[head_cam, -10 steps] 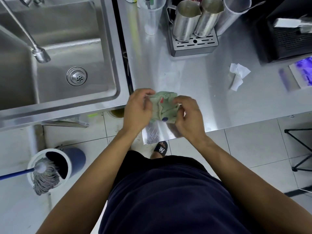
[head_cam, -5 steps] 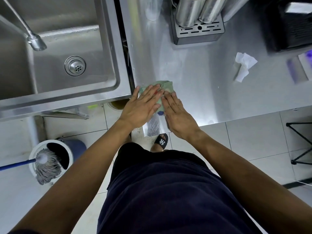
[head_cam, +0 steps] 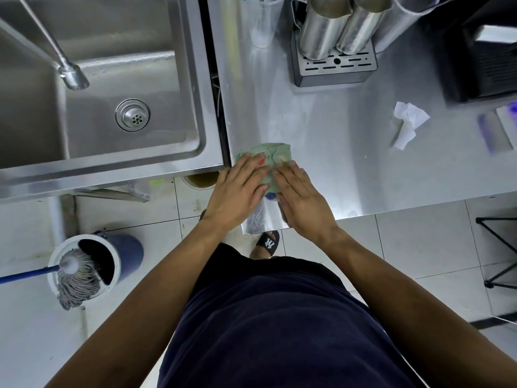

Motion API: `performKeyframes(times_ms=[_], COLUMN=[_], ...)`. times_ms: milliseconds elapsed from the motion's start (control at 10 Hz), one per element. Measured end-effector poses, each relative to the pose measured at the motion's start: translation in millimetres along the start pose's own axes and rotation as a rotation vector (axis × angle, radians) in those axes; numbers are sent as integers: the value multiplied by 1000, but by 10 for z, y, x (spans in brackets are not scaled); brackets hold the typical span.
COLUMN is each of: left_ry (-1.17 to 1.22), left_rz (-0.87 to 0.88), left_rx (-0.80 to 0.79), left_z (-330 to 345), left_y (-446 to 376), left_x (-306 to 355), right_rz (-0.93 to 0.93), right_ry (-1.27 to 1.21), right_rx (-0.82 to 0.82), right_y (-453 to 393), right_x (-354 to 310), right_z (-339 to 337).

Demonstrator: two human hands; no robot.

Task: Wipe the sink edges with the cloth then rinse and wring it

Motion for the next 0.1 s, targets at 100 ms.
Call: performKeyframes(times_ms=[100], left_ry=[92], left_rz=[-54], left_rx=[121], left_z=[-139], left_y=[233], left_x=[-59], right_rz=[-21], right_ry=[-67], right_rx=[101], right_y=[156], right_x=[-17], right_z=[-221])
Point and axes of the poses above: each hand's wrist, its own y-axis away from the middle knuckle, its own z-axis out of the palm, x = y × z, the point moved 10 cm from there along -y, towards the middle knuckle, and after that the axes turned 6 degrees about x, right-handed, at the moved point
